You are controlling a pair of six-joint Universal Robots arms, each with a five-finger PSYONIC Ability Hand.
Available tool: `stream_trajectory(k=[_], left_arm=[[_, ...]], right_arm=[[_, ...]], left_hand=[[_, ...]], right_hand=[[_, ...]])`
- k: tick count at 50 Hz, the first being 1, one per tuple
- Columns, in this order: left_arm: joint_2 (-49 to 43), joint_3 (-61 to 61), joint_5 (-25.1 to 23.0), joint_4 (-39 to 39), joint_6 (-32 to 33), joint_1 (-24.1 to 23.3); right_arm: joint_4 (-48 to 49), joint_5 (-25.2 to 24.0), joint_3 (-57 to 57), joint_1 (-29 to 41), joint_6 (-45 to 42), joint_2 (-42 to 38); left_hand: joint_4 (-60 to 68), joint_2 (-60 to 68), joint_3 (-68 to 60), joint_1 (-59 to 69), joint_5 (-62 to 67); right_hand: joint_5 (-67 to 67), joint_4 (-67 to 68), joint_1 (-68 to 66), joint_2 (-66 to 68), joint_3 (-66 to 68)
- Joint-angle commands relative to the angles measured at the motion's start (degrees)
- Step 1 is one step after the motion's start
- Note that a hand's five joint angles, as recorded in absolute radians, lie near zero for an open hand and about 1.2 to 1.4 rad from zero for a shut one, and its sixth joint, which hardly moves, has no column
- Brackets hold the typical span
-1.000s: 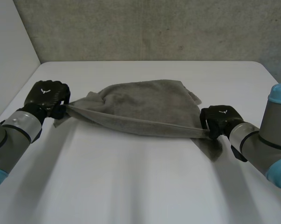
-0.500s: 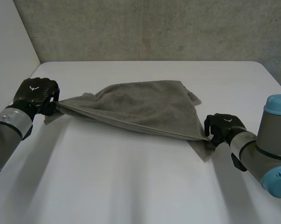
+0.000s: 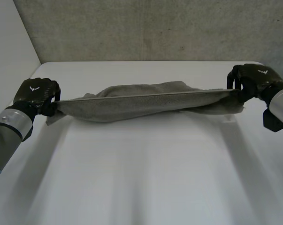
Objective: Fold the towel.
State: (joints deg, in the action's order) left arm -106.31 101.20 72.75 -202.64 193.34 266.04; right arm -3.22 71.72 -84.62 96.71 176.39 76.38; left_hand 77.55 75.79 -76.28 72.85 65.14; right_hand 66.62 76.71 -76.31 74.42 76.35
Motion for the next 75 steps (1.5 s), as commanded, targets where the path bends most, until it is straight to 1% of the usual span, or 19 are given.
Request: stream_trajectory(k=[1,2,3,5,6,8,20,30,35,50,60,61,62,63,64,65,66,71,75], left_arm=[[-0.2,0.4,-0.2,0.0,0.1,-0.6],[-0.5,0.4,-0.2,0.0,0.1,-0.7],[-0.5,0.4,-0.2,0.0,0.1,-0.7],[-0.8,0.5,-0.2,0.0,0.1,-0.8],[-0.8,0.5,-0.2,0.1,0.1,-0.8],[-0.8,0.7,-0.2,0.1,0.1,-0.8],[-3.5,1.1,-0.3,-0.2,1.0,-0.8],[-9.1,-0.5,-0.1,-0.3,1.2,-1.0],[-10.1,-1.0,0.1,-0.3,3.0,-1.2],[-10.8,-1.0,0.3,-0.5,6.0,-1.2],[-13.9,-2.2,0.3,-2.5,5.5,-2.5],[-14.4,-2.6,0.2,-2.5,5.3,-2.6],[-14.7,-2.9,0.2,-2.3,5.1,-2.8],[-14.7,-2.9,0.2,-2.3,5.1,-2.8],[-14.7,-3.2,0.1,-2.2,5.0,-2.9],[-14.7,-3.2,0.1,-2.2,5.0,-2.9],[-14.4,-3.3,0.1,-2.1,4.8,-2.9],[-10.9,-3.0,-0.1,-1.7,2.8,-2.8],[-2.4,-2.3,-0.3,-1.5,0.4,-1.9]], right_arm=[[-0.6,0.3,-4.1,0.7,-15.9,-0.6],[-0.4,1.7,-5.0,0.8,-21.6,-1.1],[-0.4,1.7,-5.0,0.8,-21.6,-1.1],[0.4,6.2,-6.0,1.2,-28.4,-2.0],[0.4,6.2,-6.0,1.2,-28.5,-2.0],[1.3,10.3,-5.9,2.2,-28.3,-2.2],[1.0,6.9,-5.4,1.9,-21.1,-2.4],[1.0,5.6,-5.7,1.9,-17.3,-6.9],[1.0,5.5,-5.8,2.3,-17.3,-8.7],[1.0,5.5,-5.8,2.3,-17.3,-8.5],[1.0,5.5,-5.9,2.1,-17.1,-8.3],[1.0,5.6,-5.9,2.1,-17.1,-8.1],[1.0,5.7,-5.9,2.2,-17.1,-8.1],[1.0,5.7,-5.9,2.2,-17.1,-8.1],[0.9,5.8,-5.9,2.3,-17.1,-8.0],[0.9,5.8,-5.9,2.3,-17.1,-8.0],[0.8,5.9,-5.9,2.3,-17.1,-7.9],[-0.4,5.9,-5.3,2.3,-17.0,-5.9],[-5.0,5.3,-2.1,1.9,-16.1,0.1]], left_hand=[[2.5,4.2,-3.7,7.2,4.9],[2.5,4.2,-3.7,7.2,4.9],[2.5,4.2,-3.7,7.2,4.9],[2.5,4.2,-3.7,7.2,4.9],[2.5,4.2,-3.7,7.2,4.9],[2.5,4.2,-3.7,7.2,4.9],[2.5,4.2,-3.7,7.2,4.9],[-11.8,-10.1,10.6,-7.1,-9.4],[-27.8,-26.0,26.5,-23.1,-25.4],[-31.0,-29.2,29.7,-26.3,-28.6],[-29.5,-27.7,28.2,-24.8,-27.1],[-26.2,-24.4,24.9,-21.5,-23.7],[-16.1,-14.4,14.9,-11.4,-13.7],[-16.0,-14.3,14.8,-11.3,-13.6],[-3.5,-1.8,2.3,1.2,-1.1],[-3.4,-1.7,2.1,1.3,-1.0],[2.4,4.2,-3.7,7.1,4.8],[2.5,4.2,-3.7,7.2,4.9],[2.5,4.2,-3.7,7.2,4.9]], right_hand=[[3.4,3.3,-3.7,5.6,3.7],[3.4,3.3,-3.7,5.6,3.7],[3.4,3.3,-3.7,5.6,3.7],[3.4,3.3,-3.7,5.6,3.7],[3.4,3.3,-3.7,5.6,3.7],[3.4,3.3,-3.7,5.6,3.7],[3.4,3.3,-3.7,5.6,3.7],[3.4,3.3,-3.7,5.6,3.7],[3.4,3.3,-3.7,5.6,3.7],[3.4,3.3,-3.7,5.6,3.7],[3.4,3.3,-3.7,5.6,3.7],[3.4,3.3,-3.7,5.6,3.7],[3.4,3.3,-3.7,5.6,3.7],[3.4,3.3,-3.7,5.6,3.7],[3.4,3.3,-3.7,5.6,3.7],[3.4,3.3,-3.7,5.6,3.7],[3.4,3.3,-3.7,5.6,3.7],[3.4,3.3,-3.7,5.6,3.7],[3.4,3.3,-3.7,5.6,3.7]])
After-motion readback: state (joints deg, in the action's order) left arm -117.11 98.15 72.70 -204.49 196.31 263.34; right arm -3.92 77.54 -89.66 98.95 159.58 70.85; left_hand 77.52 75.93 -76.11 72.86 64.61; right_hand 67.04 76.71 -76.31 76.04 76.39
